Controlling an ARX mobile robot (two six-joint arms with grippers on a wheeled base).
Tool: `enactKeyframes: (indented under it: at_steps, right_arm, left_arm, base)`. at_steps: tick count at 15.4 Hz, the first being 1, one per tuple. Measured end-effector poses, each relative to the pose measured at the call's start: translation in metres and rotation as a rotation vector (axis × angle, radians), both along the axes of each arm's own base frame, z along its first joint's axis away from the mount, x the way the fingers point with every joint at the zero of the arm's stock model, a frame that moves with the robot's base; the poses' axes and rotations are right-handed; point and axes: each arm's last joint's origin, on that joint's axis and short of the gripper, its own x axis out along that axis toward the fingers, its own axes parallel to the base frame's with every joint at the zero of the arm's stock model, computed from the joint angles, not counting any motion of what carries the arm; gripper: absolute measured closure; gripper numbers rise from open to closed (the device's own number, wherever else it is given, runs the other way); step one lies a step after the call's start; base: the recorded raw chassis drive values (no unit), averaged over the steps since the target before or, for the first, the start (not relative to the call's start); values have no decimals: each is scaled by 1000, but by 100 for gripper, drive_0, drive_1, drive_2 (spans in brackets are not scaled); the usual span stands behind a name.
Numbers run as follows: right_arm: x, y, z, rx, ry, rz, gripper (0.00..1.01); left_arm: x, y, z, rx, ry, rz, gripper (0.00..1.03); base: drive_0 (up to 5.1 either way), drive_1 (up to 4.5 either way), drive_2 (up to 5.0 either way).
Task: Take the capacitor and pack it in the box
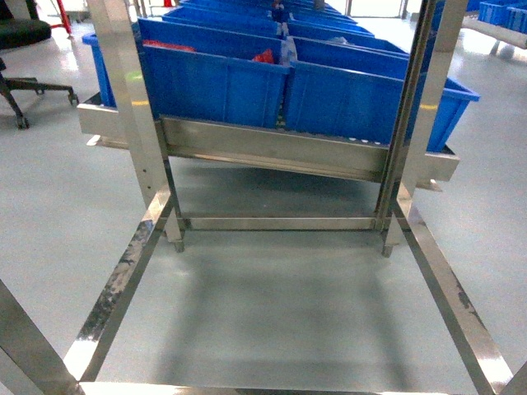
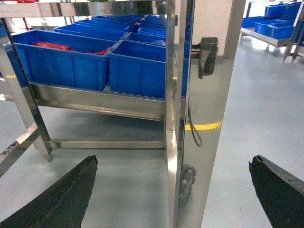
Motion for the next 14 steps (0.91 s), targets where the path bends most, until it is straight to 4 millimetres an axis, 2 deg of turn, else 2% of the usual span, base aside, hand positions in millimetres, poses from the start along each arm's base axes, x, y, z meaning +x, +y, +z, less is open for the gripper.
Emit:
enactKeyframes:
  at_steps: [3,14]
  right_arm:
    - [0,0,0,0,1,-3,3]
    - [0,0,0,0,0,0,3]
  left_arm:
    - [0,0,0,1,-3,-3,59]
    - [0,0,0,1,0,0,59]
  base:
    - [0,0,0]
    - [-473,263,263]
